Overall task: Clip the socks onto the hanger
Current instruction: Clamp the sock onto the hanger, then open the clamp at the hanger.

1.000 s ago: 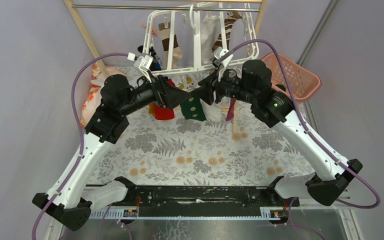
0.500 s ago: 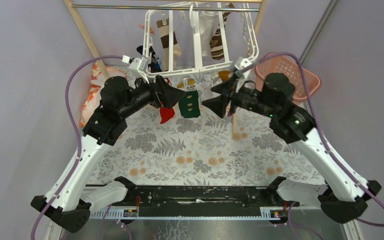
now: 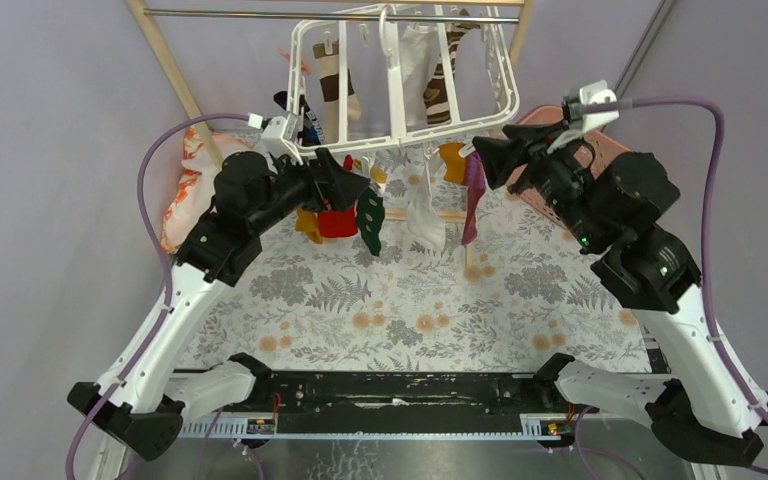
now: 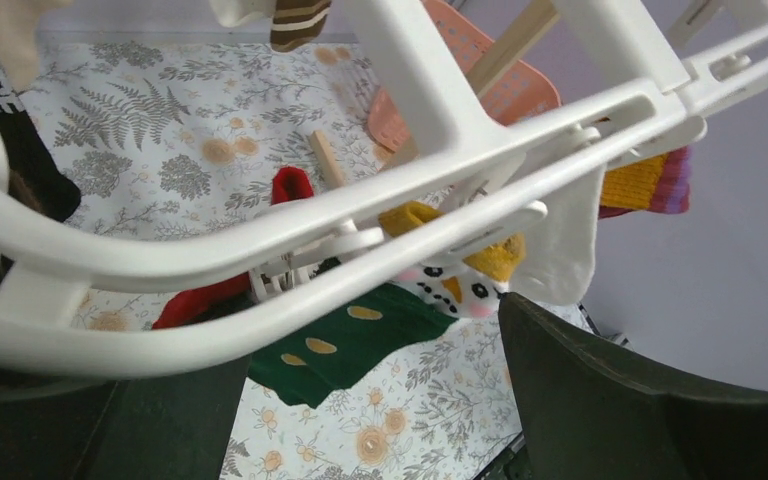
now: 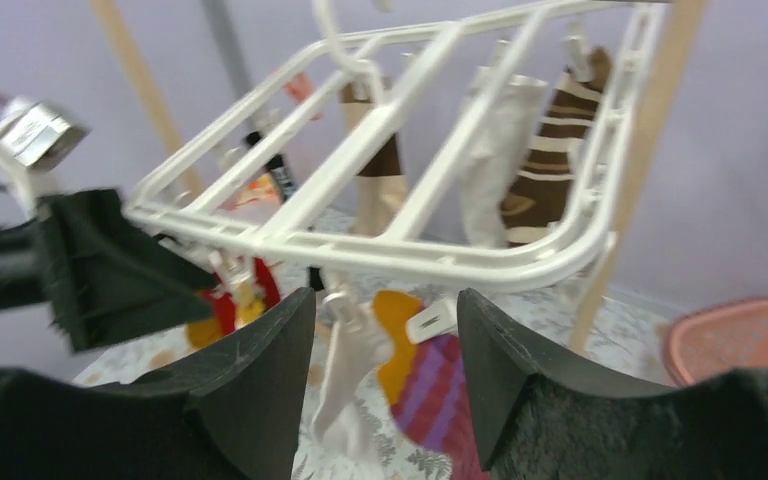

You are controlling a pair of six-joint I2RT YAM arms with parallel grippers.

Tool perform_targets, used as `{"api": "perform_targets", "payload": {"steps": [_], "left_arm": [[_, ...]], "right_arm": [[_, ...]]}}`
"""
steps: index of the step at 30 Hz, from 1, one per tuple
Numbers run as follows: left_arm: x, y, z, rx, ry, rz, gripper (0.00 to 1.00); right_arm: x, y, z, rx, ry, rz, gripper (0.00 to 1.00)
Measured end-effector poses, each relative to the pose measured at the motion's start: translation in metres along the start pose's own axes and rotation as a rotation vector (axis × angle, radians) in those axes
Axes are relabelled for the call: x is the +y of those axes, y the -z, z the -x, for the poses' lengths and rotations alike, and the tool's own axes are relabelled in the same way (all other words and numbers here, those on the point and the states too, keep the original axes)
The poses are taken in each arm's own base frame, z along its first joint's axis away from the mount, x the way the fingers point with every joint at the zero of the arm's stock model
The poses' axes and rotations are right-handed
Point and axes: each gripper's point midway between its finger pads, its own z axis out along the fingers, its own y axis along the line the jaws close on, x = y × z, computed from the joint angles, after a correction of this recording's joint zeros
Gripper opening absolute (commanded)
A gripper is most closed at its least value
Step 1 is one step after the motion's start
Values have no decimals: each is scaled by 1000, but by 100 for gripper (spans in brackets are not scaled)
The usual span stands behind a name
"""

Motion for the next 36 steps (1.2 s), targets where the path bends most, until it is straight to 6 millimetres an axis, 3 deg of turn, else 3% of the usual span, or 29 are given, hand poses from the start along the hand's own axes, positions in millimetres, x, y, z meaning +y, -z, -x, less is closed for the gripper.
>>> {"api": "perform_targets", "payload": {"steps": [7,14,18,23,34,36], "left_arm": [[21,-9,2,-6,44,69,97],[49,-8,13,-38,82,145,98],[71,-6,21,-56,99,201,99],[97,-3,32,-70,121,274,99],[127,15,66,-165,155,361,99],[132,20,75,-189,163,376,99]], "right_arm": [[-35,-27,4,54,-18,-239,61],[-52,-31,18,51,-28,-338,64],[-52,-30,20,56,-35,-334,64],[-50,-32,7,92,-36,-327,64],[-38,-54,-19,153,-54,-266,64],[-34,-58,-25,164,-61,-247,55]]}}
